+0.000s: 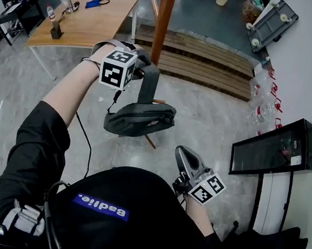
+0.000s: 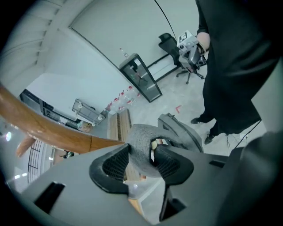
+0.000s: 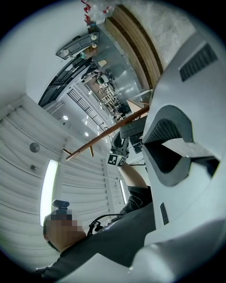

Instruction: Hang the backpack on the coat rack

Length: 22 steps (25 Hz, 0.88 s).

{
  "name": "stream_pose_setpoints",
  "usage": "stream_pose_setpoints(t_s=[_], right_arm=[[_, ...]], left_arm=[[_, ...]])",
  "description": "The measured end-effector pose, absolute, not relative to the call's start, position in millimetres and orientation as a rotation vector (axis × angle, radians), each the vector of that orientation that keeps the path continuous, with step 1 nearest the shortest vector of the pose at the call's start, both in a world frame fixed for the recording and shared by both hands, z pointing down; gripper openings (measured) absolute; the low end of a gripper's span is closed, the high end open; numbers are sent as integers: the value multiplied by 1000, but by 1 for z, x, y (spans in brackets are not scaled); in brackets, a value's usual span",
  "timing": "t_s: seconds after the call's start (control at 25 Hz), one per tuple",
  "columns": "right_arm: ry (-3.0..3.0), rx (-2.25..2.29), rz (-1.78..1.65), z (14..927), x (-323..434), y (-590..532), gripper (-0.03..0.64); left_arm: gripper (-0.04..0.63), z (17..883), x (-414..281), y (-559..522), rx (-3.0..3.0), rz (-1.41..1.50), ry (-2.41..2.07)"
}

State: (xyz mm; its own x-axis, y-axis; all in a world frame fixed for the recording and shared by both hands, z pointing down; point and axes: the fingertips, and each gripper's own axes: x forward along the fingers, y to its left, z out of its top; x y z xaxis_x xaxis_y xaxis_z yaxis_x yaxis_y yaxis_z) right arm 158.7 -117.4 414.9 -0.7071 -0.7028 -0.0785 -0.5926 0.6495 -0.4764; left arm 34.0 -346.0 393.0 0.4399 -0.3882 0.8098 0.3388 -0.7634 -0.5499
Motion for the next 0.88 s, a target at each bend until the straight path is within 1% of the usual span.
stream_pose_setpoints(t_s=[0.2,0.4,0.52,0.68,0.8,0.88], right_arm=[[2611,-1023,-644,416,160,-118,6],[2624,-1026,-640,417,161,-119,6],[2622,-1067,-623,418,164,-121,6],[2606,-1070,-634,419,167,-123,6],[2609,-1057,-647,421,167,-124,6],[2611,-1056,-650,422,166,-125,6]], left_arm=[[169,395,36,-352,-2087,-1296,87],[159,399,34,-356,-1837,-1407,74],[162,405,37,-367,-1640,-1384,124],[190,414,45,-369,-1679,-1285,203],[251,423,50,-363,-1845,-1244,173],[252,423,52,-360,-1901,-1208,146]])
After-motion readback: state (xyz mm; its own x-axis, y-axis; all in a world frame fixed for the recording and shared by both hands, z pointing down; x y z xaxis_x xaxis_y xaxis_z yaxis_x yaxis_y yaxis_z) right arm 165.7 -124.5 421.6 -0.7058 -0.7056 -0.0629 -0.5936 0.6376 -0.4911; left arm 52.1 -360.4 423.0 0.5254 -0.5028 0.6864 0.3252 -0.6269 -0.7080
